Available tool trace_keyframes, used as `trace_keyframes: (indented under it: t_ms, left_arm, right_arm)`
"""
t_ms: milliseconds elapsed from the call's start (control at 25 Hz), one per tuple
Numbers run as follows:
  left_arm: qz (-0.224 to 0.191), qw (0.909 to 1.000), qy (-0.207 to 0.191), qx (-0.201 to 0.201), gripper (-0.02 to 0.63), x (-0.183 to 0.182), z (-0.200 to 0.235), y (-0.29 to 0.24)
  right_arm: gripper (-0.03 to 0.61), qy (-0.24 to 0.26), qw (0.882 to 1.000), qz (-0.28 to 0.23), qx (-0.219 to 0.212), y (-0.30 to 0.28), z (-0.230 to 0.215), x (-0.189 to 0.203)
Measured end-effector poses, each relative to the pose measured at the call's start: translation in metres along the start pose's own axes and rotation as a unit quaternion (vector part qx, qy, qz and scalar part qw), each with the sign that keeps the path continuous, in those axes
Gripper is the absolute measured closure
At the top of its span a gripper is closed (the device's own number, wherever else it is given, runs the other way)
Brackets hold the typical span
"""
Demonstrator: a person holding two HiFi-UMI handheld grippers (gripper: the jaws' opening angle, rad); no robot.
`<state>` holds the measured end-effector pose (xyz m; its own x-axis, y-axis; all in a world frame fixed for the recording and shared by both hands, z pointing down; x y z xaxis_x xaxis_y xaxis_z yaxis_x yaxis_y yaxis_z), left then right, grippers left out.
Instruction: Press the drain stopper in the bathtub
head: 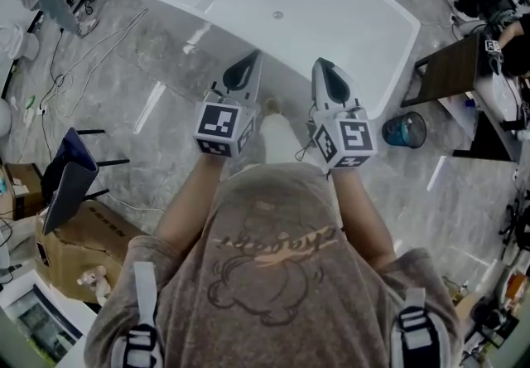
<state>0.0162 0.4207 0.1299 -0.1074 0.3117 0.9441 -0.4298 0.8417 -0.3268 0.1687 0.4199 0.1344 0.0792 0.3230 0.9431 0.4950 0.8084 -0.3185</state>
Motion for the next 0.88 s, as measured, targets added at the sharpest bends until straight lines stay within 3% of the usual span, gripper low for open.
trace_keyframes:
  t_ms: [440,880]
  left_arm:
    - [0.001,0.9998,-0.013,0.015,0.611,-0.008,0.030,-0.053]
    - [0.008,0.9990,-0.023,0.036,0.611,-0.033,0.065,-0.123]
  right_arm:
    - [0.580,-0.009,1.000,0.001,0.003,-0.055,-0.024,0.001]
    - [0.580,-0.021,1.000,-0.001,0.014,-0.122,-0.062,-0.025]
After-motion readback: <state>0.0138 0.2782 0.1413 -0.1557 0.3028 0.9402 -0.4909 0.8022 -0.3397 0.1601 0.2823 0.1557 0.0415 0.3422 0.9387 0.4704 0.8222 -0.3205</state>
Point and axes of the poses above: the fingertips, and each gripper's own axes: y backward along the fingers, z to its left, x out of its underside, the point moved 4 cm from there along y, backward along the fingers, and after that the axes turned 14 degrees about z, right-handed, at the moved point
